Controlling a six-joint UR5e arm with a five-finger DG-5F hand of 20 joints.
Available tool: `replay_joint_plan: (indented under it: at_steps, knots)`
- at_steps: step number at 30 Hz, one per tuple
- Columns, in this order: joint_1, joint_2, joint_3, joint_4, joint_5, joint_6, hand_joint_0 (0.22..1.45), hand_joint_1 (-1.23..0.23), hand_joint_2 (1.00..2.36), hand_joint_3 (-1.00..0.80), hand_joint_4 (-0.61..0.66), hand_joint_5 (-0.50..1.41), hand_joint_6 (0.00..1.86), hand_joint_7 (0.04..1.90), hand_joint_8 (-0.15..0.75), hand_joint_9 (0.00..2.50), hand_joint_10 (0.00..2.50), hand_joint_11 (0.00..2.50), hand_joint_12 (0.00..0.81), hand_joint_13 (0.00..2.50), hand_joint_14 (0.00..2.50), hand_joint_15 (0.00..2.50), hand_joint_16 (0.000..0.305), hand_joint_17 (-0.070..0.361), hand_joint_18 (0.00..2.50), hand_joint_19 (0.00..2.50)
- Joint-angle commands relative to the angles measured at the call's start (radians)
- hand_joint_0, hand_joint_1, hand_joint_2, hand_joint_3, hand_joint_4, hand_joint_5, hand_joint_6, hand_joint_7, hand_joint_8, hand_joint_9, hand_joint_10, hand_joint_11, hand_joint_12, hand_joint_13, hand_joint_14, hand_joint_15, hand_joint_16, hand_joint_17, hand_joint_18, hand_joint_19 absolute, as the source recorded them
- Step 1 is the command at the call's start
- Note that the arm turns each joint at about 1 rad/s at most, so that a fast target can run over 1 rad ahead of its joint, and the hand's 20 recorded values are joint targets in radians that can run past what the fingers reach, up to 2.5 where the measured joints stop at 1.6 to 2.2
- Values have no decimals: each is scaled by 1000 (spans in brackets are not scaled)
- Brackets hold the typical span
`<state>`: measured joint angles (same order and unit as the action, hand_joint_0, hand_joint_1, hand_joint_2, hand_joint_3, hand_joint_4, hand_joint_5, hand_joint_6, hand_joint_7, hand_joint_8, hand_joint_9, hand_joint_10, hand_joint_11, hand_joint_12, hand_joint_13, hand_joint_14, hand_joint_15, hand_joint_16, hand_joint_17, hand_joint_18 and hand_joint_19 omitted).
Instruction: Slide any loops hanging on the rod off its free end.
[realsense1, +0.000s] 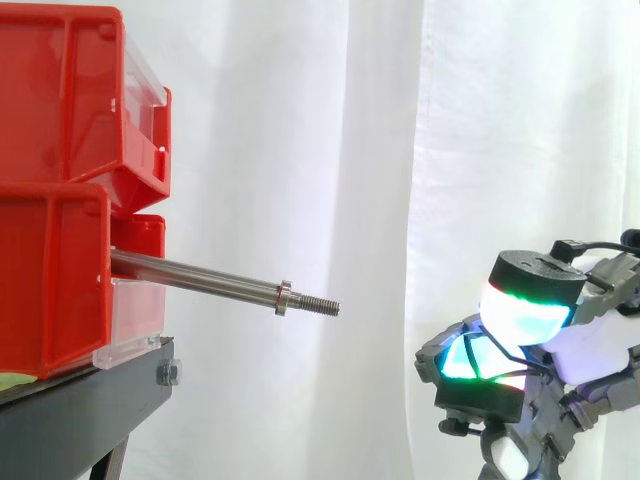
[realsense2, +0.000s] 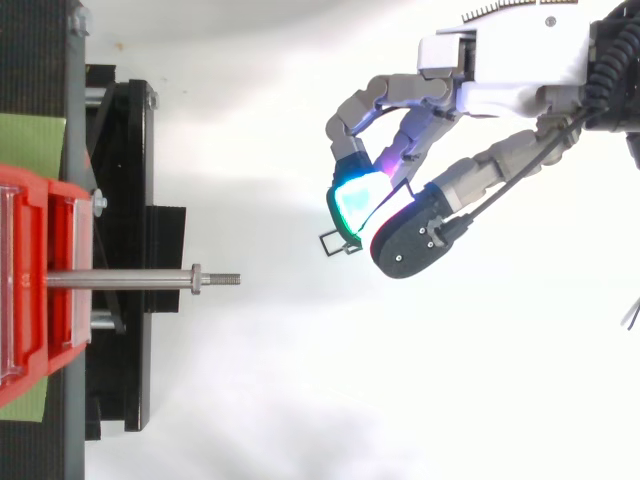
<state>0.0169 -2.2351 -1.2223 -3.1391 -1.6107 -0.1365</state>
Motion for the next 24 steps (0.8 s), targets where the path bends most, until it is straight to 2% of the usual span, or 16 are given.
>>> replay_joint_plan:
  at_steps: [1,12,24]
  knots:
    - [-2,0,0,-1,0,0,653,-788,1000,-500,160,-215,845,1215,281,850,9,300,265,818,4,106,41,93,754,275]
    - [-3,0,1,-3,0,0,555,-705,1000,-500,176,-203,841,1183,292,888,9,303,267,839,4,110,42,95,772,281]
    - [-3,0,0,-7,0,0,517,-596,1000,-500,199,-169,799,1178,304,935,9,304,277,850,4,116,44,100,773,283]
